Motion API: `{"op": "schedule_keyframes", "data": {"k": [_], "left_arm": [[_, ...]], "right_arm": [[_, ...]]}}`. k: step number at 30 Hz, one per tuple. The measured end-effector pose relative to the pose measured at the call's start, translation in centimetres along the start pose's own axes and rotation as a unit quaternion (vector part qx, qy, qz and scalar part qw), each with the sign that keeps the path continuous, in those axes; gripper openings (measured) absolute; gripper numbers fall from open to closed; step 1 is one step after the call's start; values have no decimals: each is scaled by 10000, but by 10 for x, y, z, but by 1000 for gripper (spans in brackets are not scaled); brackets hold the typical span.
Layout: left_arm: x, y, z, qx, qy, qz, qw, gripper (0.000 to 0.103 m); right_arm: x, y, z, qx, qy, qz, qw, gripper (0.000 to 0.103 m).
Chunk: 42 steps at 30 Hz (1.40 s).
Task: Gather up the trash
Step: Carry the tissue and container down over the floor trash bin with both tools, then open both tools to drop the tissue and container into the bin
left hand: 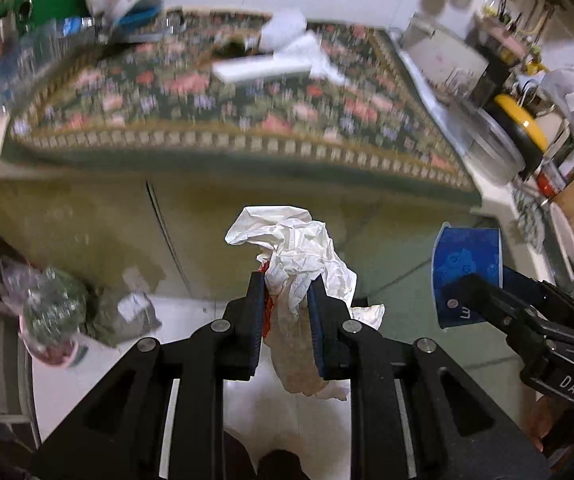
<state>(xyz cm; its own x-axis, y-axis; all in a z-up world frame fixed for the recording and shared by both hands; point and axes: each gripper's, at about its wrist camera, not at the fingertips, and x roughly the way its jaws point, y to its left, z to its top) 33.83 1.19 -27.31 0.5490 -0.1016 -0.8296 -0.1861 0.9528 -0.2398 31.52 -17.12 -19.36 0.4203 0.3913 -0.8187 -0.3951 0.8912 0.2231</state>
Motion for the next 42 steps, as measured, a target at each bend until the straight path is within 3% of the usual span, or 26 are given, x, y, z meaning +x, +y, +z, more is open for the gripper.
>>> {"op": "schedule_keyframes", "data": {"k": [6,13,18,25,29,35,37,39,42], "left_arm": [[73,15,-37,-36,504,132,9986,20],[185,69,-91,-29,984,350,9945,20],[264,111,-131,45,1253,549,9906,20],[341,144,-161,-14,1441,499,9883,20],[366,144,-167,115,1513,444,9874,20],[386,128,-168,246,1601,252,9865,21],[391,122,-167,330,1639,192,9857,40],[393,118,-165,341,1655,254,9853,50],[387,115,-161,292,1680,259,9850,51]], "right_arm": [[60,-20,-33,83,365,3,9993,64],[152,-34,-78,206,563,-184,9980,64],[231,-41,-114,332,761,-152,9964,64],[317,-48,-147,397,1143,106,9926,65],[342,-54,-157,492,1442,196,9881,65],[343,-59,-160,556,1380,179,9887,73],[347,-54,-158,540,1340,58,9895,73],[340,-55,-156,547,1283,-53,9902,73],[328,-58,-155,541,1244,-244,9905,73]]}}
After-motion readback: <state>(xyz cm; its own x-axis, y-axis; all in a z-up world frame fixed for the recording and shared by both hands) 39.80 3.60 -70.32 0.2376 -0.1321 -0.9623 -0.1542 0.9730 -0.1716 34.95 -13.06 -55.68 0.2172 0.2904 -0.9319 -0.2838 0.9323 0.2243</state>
